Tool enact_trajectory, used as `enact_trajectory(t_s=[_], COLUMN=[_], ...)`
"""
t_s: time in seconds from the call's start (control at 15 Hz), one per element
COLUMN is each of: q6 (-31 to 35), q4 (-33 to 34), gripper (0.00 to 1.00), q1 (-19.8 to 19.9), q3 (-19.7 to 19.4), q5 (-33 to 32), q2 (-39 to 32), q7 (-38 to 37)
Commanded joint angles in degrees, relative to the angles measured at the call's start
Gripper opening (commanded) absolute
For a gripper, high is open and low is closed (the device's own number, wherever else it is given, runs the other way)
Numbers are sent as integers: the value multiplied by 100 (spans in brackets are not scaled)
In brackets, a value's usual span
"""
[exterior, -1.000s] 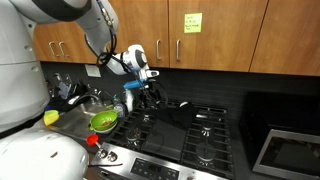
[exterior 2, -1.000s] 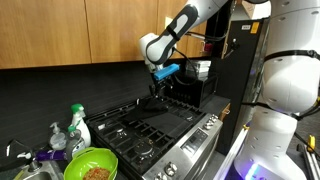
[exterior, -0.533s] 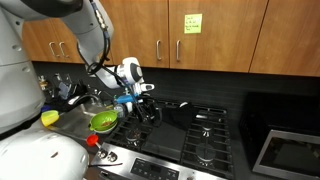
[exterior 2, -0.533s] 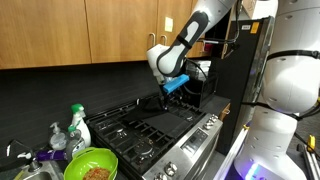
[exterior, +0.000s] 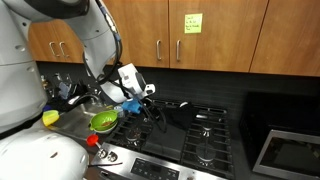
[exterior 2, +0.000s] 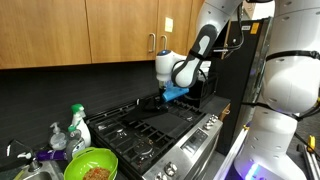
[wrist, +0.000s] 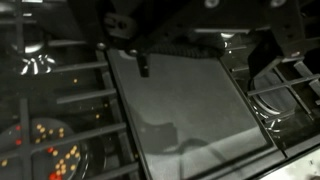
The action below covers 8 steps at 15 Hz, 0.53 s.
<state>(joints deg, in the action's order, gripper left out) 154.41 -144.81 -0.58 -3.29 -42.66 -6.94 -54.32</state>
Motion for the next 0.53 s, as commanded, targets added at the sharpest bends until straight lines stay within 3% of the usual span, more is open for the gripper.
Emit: enact_trajectory(t_s=[0.0, 0.13, 0.2, 0.47], q6=[356, 212, 236, 235], q4=[799, 1230, 812, 1180], gripper=[100, 100, 100, 100], q1=[43, -107, 39, 13], q3=[-409, -714, -492, -642], q5=[-884, -1665, -1174, -1508], q2=[-540, -733, -435, -706], q7=[-1250, -2187, -1482, -1963])
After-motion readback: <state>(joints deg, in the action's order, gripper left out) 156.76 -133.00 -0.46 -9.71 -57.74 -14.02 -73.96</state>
